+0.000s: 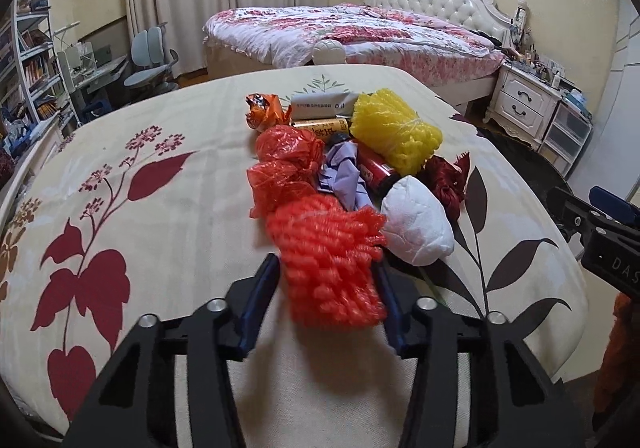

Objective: Collect trash
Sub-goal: 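Grasp the red mesh net with the left tool while the right tool grasps the white bag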

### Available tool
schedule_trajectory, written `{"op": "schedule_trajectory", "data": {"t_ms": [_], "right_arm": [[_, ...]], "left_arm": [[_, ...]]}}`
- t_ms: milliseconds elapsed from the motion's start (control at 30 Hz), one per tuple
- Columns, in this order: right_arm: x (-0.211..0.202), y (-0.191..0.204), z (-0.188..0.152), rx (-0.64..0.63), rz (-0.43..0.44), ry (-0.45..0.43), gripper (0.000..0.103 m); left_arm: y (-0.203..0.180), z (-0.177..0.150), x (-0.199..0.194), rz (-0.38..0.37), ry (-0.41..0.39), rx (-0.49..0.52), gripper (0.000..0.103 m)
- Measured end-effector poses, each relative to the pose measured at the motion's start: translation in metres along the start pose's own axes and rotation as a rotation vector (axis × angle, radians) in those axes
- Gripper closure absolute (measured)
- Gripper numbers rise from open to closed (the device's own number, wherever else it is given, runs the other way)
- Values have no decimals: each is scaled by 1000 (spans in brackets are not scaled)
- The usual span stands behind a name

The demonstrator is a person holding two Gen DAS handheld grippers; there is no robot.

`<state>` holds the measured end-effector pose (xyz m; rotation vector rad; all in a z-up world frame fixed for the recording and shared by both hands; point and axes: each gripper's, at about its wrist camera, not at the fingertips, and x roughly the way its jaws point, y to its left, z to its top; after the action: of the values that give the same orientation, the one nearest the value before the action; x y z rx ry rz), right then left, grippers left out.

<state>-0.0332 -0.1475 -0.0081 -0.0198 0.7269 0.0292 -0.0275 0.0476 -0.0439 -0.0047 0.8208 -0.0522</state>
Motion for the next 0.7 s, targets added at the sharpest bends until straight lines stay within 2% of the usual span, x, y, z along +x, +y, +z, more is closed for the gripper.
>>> {"op": "schedule_trajectory", "data": {"t_ms": [233, 433, 600, 700], "right_arm": [[-5, 21, -1, -38, 42, -3, 20], [-6, 57, 5, -89, 149, 13, 23], [1, 93, 7, -141, 226, 46, 45], [6, 108, 7, -164, 252, 66, 53]], "left_arm": [[10, -2, -16, 19, -50, -21, 64], [33, 2, -25, 80, -81, -47, 64], [57, 2, -22, 123, -81, -84, 64], [65, 2, -23, 148, -86, -91, 64]]}}
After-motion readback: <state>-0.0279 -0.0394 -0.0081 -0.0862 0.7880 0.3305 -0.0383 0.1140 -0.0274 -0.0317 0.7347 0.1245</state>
